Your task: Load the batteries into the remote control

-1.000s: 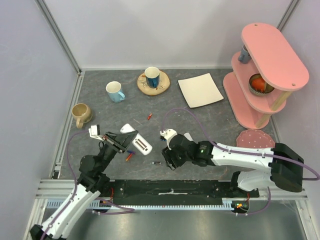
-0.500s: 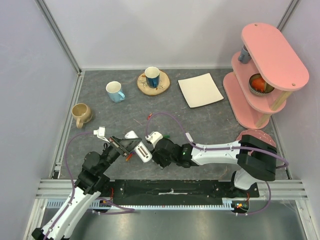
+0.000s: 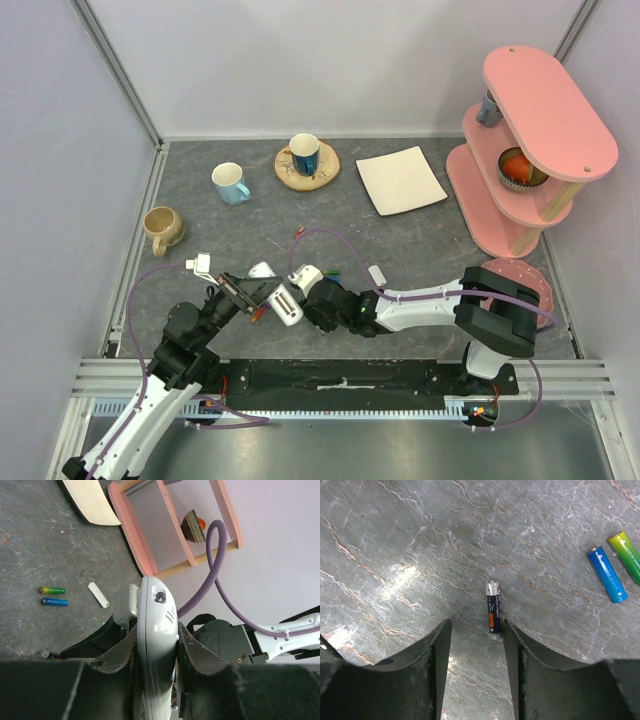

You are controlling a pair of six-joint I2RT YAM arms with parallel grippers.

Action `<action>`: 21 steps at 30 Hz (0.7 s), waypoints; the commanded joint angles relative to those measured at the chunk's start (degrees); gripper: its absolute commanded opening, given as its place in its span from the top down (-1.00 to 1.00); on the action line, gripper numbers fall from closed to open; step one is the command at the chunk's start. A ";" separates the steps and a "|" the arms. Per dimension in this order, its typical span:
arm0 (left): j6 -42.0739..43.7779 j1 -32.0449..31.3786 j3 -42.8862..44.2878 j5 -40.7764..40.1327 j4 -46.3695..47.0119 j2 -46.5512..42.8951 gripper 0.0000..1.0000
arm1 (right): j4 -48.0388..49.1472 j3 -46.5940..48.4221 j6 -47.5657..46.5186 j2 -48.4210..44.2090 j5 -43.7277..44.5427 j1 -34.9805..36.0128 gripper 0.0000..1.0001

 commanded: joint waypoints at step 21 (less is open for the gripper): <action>-0.79 0.35 -3.05 2.99 9.77 -4.23 0.96 | -16.68 1.82 2.32 -13.37 6.61 -0.21 1.00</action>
